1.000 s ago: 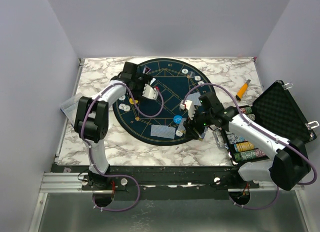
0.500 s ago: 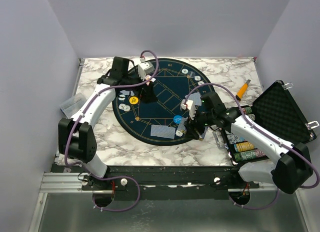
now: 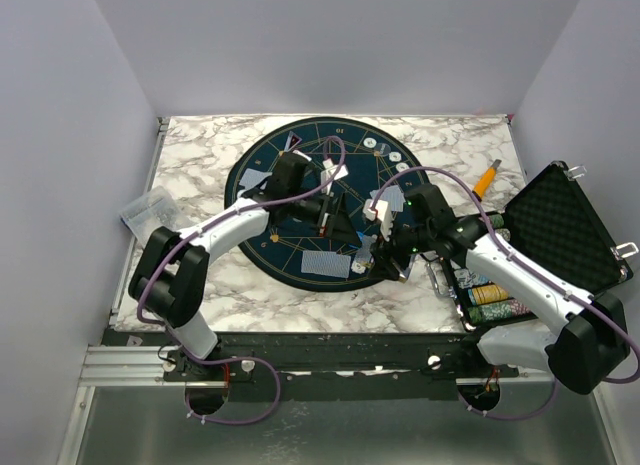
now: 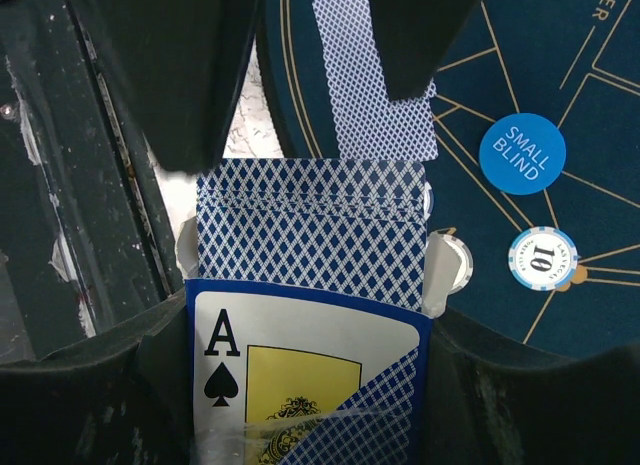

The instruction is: Distribute texas hold em gaming equipment

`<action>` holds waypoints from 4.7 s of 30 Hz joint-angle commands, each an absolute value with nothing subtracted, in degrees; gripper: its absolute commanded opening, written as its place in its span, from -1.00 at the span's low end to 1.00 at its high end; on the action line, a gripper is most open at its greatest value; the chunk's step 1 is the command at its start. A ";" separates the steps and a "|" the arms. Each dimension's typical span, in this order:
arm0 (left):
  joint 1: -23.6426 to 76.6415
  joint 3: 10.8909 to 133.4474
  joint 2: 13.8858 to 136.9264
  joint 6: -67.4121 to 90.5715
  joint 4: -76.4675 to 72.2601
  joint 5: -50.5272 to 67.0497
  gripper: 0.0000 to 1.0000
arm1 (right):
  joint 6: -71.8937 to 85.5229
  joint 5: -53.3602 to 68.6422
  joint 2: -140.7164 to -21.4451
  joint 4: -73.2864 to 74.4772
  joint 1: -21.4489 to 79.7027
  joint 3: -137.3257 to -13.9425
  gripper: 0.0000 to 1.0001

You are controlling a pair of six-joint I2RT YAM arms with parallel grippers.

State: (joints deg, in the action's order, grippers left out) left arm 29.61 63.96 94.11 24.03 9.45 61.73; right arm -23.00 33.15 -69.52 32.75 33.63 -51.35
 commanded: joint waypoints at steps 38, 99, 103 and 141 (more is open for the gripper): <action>33.70 64.60 96.84 26.57 4.49 63.88 0.41 | -24.05 32.87 -67.83 33.70 33.40 -49.65 -0.99; 17.23 52.36 79.54 -88.78 7.31 24.57 -1.00 | -22.56 32.74 -71.42 33.99 33.38 -51.12 -0.99; 17.06 48.26 80.87 -103.24 2.69 26.41 -1.00 | -22.59 32.45 -71.54 33.76 33.38 -50.86 -0.99; 19.35 76.51 116.49 -116.58 3.25 27.10 -0.69 | -22.67 29.93 -71.89 32.42 33.30 -49.02 -0.99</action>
